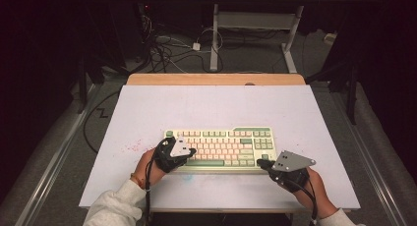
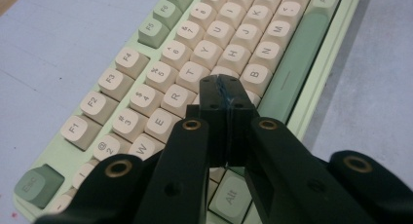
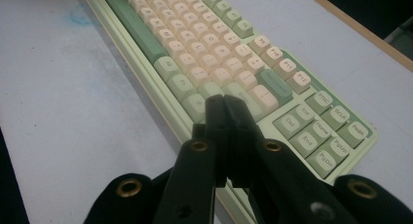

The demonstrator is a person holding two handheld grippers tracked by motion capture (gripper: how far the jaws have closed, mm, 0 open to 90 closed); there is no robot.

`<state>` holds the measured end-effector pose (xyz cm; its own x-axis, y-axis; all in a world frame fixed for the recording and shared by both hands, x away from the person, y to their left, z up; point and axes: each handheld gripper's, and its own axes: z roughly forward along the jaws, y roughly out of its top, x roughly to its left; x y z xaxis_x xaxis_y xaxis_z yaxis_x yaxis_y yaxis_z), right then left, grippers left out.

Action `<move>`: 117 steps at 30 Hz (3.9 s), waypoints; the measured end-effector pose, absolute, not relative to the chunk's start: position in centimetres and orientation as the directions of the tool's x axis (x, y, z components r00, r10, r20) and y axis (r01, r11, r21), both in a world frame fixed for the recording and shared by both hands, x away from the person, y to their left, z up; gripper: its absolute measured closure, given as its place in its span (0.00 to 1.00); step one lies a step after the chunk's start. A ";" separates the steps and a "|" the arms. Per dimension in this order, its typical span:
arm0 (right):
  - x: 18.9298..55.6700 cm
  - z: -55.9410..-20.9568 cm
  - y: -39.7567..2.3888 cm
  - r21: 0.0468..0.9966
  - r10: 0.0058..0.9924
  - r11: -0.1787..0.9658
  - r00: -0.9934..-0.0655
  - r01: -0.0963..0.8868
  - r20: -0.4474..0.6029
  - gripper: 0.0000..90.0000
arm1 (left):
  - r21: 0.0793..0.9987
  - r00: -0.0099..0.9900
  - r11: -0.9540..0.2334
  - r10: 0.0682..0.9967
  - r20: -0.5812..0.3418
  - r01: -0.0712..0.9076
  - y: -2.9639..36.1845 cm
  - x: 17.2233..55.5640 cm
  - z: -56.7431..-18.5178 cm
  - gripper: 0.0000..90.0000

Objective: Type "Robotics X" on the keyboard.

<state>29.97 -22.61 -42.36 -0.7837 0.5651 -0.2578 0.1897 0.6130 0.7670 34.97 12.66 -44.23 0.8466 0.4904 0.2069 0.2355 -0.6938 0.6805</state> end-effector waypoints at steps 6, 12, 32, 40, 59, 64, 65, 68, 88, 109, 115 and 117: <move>30.0 -42.4 -22.6 0.764 0.564 0.617 -0.783 0.189 -0.262 1.00 | 0.689 0.840 -0.686 0.500 0.212 0.235 13.2 34.9 -43.8 0.97; 30.0 -42.4 -22.7 0.766 0.566 0.615 -0.782 0.188 -0.262 1.00 | 0.691 0.832 -0.681 0.512 0.213 0.242 13.7 34.9 -43.8 0.97; 30.0 -42.4 -22.6 0.762 0.564 0.618 -0.783 0.191 -0.261 1.00 | 0.690 0.814 -0.664 0.549 0.189 0.287 14.9 35.9 -44.0 0.97; 30.1 -42.5 -22.6 0.758 0.562 0.622 -0.786 0.196 -0.258 1.00 | 0.666 0.820 -0.682 0.543 0.184 0.302 14.7 36.3 -44.8 0.97; 30.1 -42.8 -22.5 0.749 0.556 0.630 -0.792 0.204 -0.252 1.00 | 0.656 0.819 -0.686 0.546 0.178 0.315 14.5 36.6 -45.6 0.97; 30.1 -42.8 -22.4 0.748 0.554 0.632 -0.793 0.203 -0.253 1.00 | 0.657 0.819 -0.692 0.540 0.194 0.301 14.4 36.3 -45.3 0.97; 30.1 -42.8 -22.5 0.749 0.555 0.631 -0.792 0.203 -0.253 1.00 | 0.659 0.818 -0.691 0.541 0.197 0.298 14.4 36.3 -45.1 0.97; 30.1 -42.8 -22.5 0.750 0.555 0.630 -0.792 0.202 -0.253 1.00 | 0.664 0.817 -0.689 0.540 0.202 0.291 14.5 36.1 -44.8 0.97; 30.1 -42.6 -22.7 0.755 0.558 0.626 -0.788 0.193 -0.261 1.00 | 0.704 0.811 -0.663 0.543 0.219 0.254 14.9 35.2 -43.6 0.94; 30.0 -42.3 -22.8 0.762 0.565 0.619 -0.783 0.191 -0.263 1.00 | 0.716 0.826 -0.664 0.515 0.227 0.217 14.5 34.1 -43.0 0.95; 30.0 -42.3 -22.8 0.763 0.564 0.618 -0.783 0.189 -0.263 1.00 | 0.717 0.831 -0.665 0.507 0.228 0.209 14.3 33.9 -42.9 0.95; 30.0 -42.3 -22.8 0.763 0.565 0.618 -0.783 0.190 -0.262 1.00 | 0.718 0.832 -0.665 0.506 0.229 0.207 14.3 33.8 -42.9 0.95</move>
